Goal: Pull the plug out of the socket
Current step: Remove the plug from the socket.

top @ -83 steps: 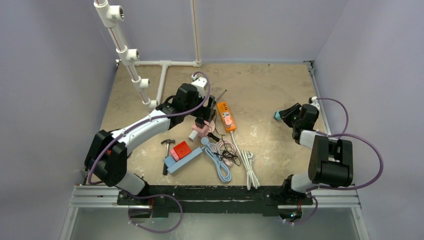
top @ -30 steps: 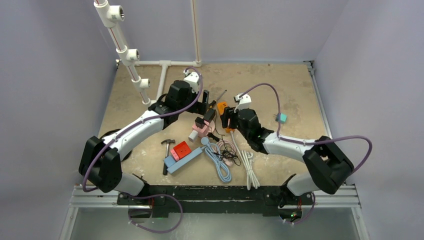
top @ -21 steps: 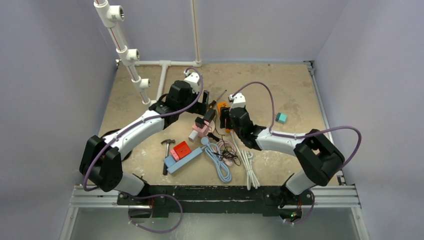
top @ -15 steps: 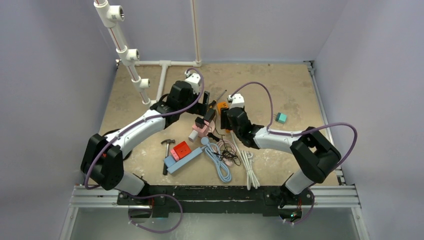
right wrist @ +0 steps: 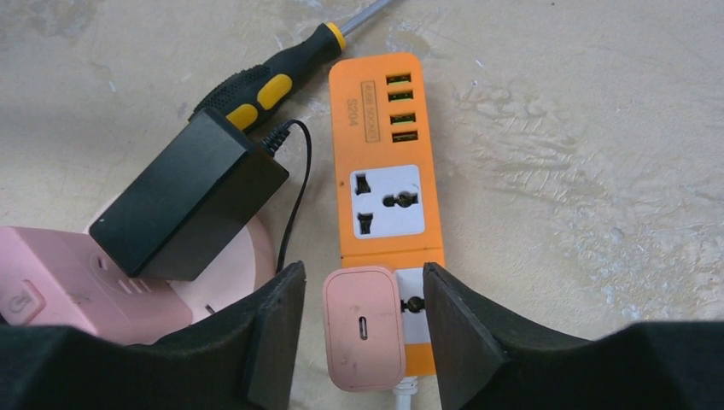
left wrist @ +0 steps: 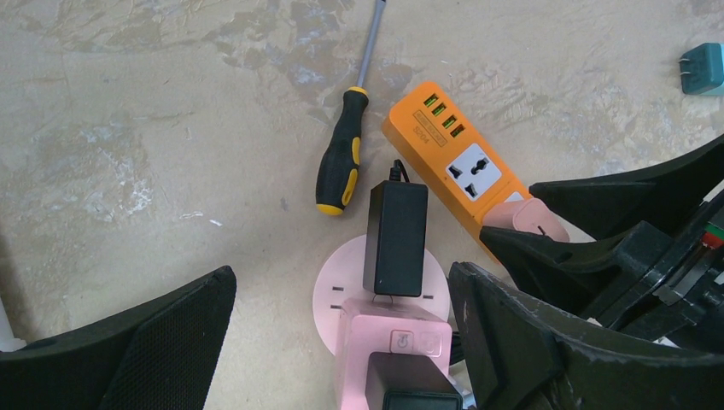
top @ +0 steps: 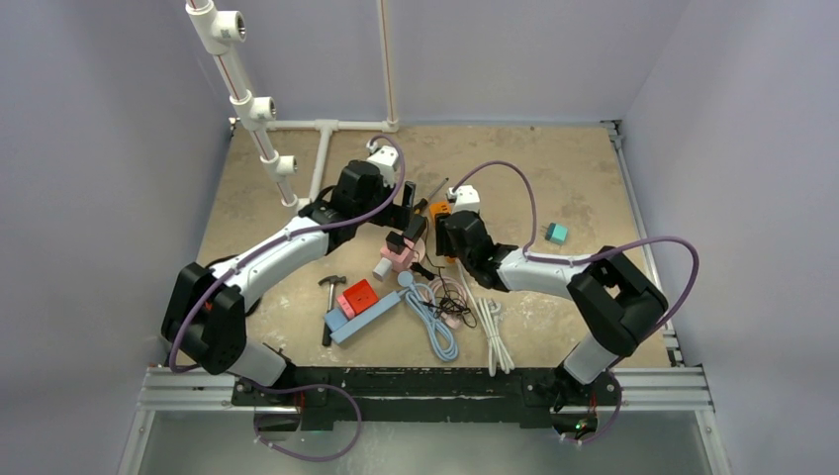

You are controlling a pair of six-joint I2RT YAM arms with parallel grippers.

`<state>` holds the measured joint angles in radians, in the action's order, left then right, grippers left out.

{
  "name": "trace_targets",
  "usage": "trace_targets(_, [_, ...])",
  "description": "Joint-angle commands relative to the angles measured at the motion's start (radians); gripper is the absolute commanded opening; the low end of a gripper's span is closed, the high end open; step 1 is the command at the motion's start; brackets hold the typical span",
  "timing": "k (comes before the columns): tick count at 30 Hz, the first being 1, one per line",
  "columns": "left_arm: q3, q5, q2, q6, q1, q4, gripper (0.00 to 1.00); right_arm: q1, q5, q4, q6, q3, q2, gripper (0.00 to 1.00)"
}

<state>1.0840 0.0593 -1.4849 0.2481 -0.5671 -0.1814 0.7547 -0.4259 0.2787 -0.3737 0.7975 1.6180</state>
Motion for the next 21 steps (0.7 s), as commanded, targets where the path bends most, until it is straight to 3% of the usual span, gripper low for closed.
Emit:
trace_targets(1, [0.007, -0.006, -0.008, 0.013, 0.004, 0.016, 0.95, 0.005, -0.004, -0.014, -0.004, 0.039, 0.003, 0.53])
trace_targets(21, [0.011, -0.020, -0.023, 0.023, 0.004, 0.018, 0.95, 0.006, -0.017, -0.056, -0.004, 0.067, 0.031, 0.33])
